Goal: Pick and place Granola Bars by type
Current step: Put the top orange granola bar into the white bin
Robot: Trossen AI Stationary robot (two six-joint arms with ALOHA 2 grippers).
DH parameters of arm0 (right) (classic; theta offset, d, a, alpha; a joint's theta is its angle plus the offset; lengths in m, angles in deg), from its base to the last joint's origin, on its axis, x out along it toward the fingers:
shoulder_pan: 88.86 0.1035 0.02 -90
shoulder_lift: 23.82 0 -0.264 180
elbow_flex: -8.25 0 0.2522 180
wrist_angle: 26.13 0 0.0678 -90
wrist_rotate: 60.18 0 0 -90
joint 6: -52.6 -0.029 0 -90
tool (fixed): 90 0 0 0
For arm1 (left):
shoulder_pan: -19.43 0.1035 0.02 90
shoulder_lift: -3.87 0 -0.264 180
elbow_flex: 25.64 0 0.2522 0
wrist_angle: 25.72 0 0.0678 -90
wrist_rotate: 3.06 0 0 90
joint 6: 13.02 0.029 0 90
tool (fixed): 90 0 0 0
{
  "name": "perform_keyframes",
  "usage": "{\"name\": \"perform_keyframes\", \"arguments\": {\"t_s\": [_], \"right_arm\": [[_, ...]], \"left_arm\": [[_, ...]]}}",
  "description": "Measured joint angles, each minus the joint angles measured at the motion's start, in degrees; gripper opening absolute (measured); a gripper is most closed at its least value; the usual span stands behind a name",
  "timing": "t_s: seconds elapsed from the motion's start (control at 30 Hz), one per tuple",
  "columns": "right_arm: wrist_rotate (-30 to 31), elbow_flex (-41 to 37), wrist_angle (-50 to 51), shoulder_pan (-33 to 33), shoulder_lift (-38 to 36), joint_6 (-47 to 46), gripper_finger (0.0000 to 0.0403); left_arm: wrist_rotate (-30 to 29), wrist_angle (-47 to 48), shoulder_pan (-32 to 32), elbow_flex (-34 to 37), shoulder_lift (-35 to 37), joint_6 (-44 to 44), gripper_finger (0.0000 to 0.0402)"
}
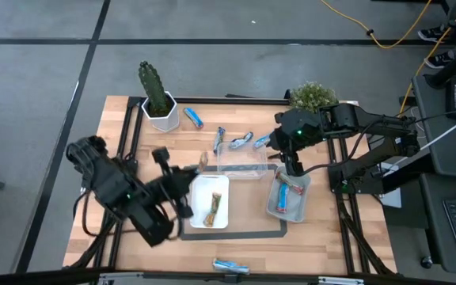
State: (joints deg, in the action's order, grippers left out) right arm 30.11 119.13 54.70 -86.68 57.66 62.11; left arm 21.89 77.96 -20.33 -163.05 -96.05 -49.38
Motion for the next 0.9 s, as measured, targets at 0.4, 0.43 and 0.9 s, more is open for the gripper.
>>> {"name": "perform_keyframes", "arguments": {"t_s": [0.4, 0.43, 0.9], "right_arm": [[0.12, 0.00, -0.02, -0.01, 0.00, 3.00, 0.0169], [0.12, 0.00, -0.04, -0.01, 0.00, 3.04, 0.0169], [0.12, 0.00, 0.05, -0.01, 0.00, 4.46, 0.0169]], "left_arm": [[15.02, -0.21, 14.51, 1.30, 3.13, 2.24, 0.0009], [18.23, -0.37, 16.38, 2.60, 3.04, 2.87, 0.0009], [37.63, -38.57, 20.54, 38.36, 2.80, -6.38, 0.0009]]}}
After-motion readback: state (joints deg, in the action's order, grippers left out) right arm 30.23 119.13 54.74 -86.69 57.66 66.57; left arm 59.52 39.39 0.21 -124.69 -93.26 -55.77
